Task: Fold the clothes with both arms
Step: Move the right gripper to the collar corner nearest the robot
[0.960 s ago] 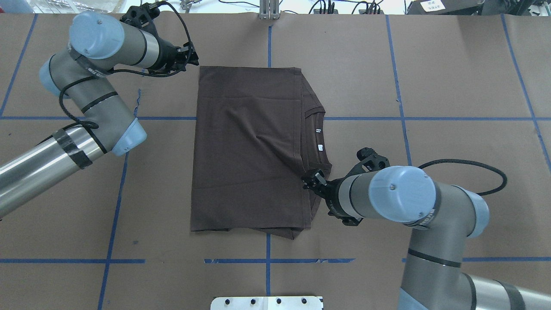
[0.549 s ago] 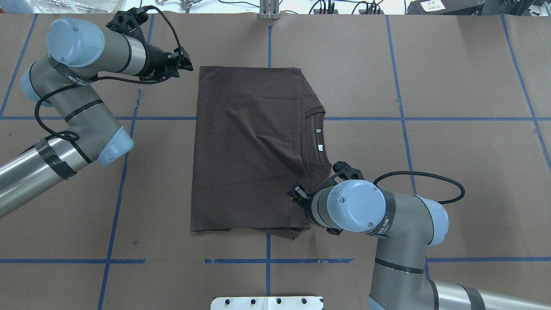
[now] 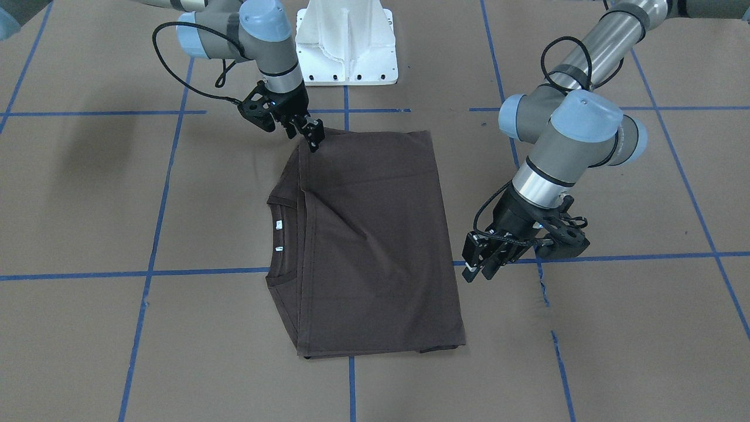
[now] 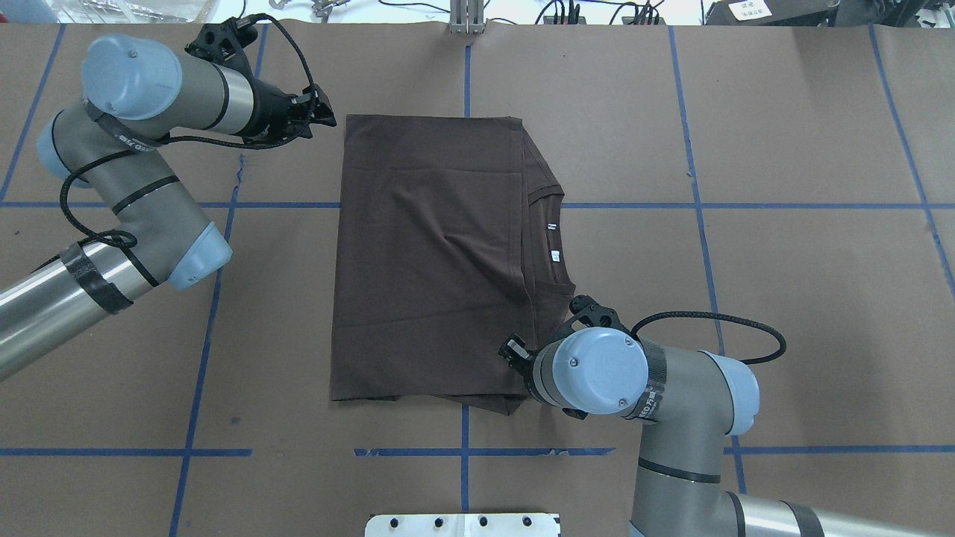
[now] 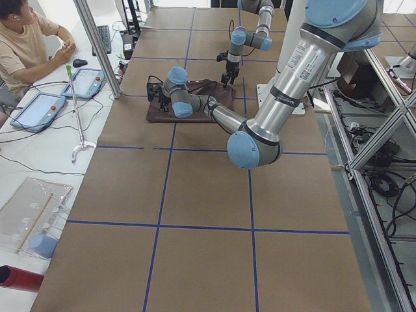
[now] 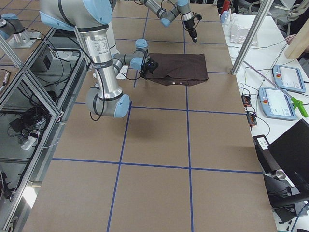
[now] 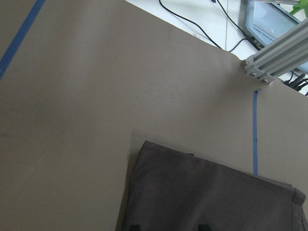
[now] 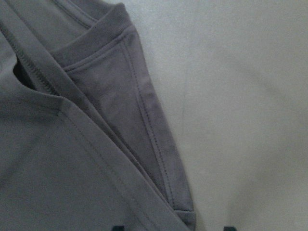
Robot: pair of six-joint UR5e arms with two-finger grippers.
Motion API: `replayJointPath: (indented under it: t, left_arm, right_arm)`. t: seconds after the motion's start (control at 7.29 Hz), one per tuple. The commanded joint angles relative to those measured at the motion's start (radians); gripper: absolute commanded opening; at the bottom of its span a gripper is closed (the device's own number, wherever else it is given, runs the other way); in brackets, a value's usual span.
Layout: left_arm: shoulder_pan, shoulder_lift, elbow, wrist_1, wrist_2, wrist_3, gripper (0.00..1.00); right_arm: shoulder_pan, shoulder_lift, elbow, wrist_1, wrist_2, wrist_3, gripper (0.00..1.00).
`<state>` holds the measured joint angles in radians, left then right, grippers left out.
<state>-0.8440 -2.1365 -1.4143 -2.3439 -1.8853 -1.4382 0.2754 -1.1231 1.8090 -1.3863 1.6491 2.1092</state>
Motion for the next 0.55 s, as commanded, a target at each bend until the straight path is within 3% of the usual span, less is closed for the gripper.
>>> replayJointPath:
  t: [0.0,0.14,0.41]
  left_arm:
    - [0.0,0.003,0.0,0.0,0.0,-0.001,0.51]
    - [0.0,0.009,-0.002,0.0,0.002,-0.001,0.51]
    - [0.0,0.052,-0.046,0.0,0.0,0.001,0.51]
  right_arm:
    - [-0.001,0.003,-0.005,0.0,0.0,0.009,0.14]
    - [-0.001,0.003,-0.005,0.0,0.001,0.005,0.0]
    - [-0.002,0.009,-0.002,0.0,0.001,0.003,0.0]
